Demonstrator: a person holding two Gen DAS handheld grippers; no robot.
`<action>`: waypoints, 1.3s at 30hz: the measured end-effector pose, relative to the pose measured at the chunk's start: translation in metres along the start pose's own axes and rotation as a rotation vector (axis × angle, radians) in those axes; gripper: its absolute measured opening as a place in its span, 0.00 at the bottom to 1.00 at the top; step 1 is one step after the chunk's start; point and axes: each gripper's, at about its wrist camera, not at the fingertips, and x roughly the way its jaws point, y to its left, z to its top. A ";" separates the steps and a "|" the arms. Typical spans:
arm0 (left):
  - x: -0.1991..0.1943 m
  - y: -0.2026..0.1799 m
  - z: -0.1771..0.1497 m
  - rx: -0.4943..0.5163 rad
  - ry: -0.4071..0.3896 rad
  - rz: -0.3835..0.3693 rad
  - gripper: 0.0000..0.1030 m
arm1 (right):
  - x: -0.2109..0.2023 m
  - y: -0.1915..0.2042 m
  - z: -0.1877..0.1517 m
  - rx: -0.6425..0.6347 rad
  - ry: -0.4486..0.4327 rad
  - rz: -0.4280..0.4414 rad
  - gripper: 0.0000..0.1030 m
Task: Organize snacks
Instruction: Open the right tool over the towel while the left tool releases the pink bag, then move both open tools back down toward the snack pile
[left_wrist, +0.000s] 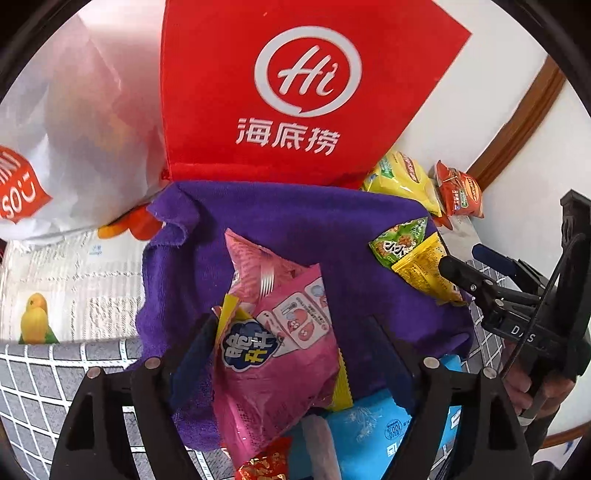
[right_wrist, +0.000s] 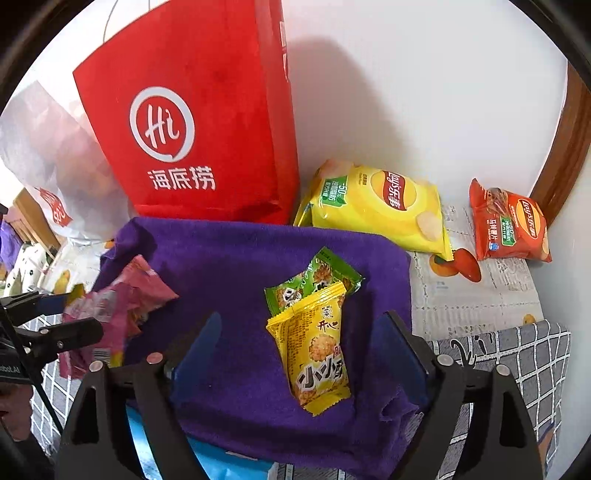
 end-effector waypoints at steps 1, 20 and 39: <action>-0.001 -0.001 0.000 0.001 -0.003 0.001 0.80 | -0.001 0.000 0.000 0.000 -0.002 0.006 0.87; -0.052 -0.008 -0.003 -0.008 -0.106 0.024 0.80 | -0.073 0.022 -0.009 -0.053 -0.127 -0.062 0.96; -0.147 -0.011 -0.063 -0.021 -0.213 0.095 0.79 | -0.159 0.049 -0.090 -0.007 -0.171 -0.047 0.84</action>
